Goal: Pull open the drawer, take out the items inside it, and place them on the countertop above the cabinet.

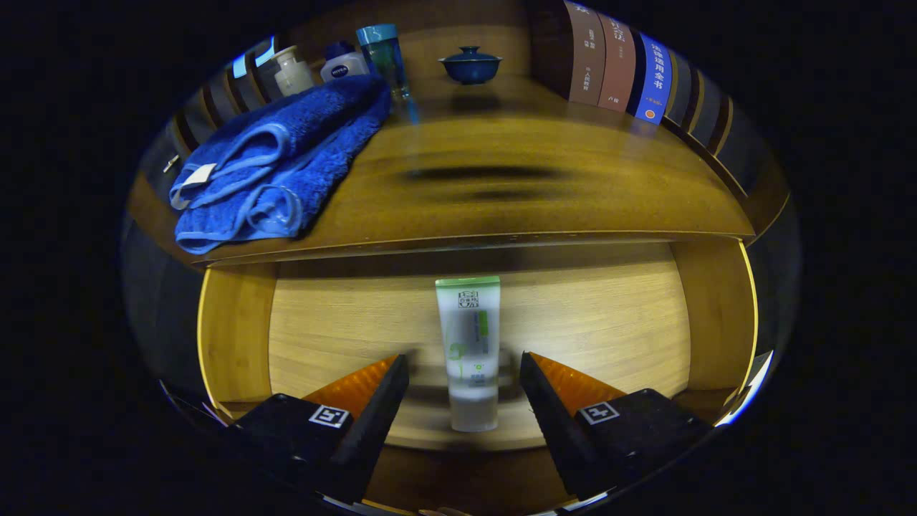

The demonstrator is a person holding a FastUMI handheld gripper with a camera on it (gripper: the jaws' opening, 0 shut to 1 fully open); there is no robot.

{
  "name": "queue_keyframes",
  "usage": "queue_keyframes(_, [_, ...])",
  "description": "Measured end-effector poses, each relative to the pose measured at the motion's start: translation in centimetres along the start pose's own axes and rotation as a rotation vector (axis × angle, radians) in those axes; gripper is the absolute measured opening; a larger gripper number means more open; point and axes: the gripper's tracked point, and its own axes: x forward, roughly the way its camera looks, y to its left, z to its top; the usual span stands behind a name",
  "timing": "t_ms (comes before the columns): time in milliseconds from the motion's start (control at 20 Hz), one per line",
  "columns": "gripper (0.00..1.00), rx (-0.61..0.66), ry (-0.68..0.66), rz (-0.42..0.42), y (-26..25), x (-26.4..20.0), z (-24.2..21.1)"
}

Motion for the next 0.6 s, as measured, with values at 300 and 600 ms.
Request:
queue_keyframes(300, [0.99,-0.007,0.097,-0.020,-0.3,1.4,-1.7])
queue_keyframes(600, [0.76,-0.008,0.154,-0.049,-1.1,2.7,-2.3])
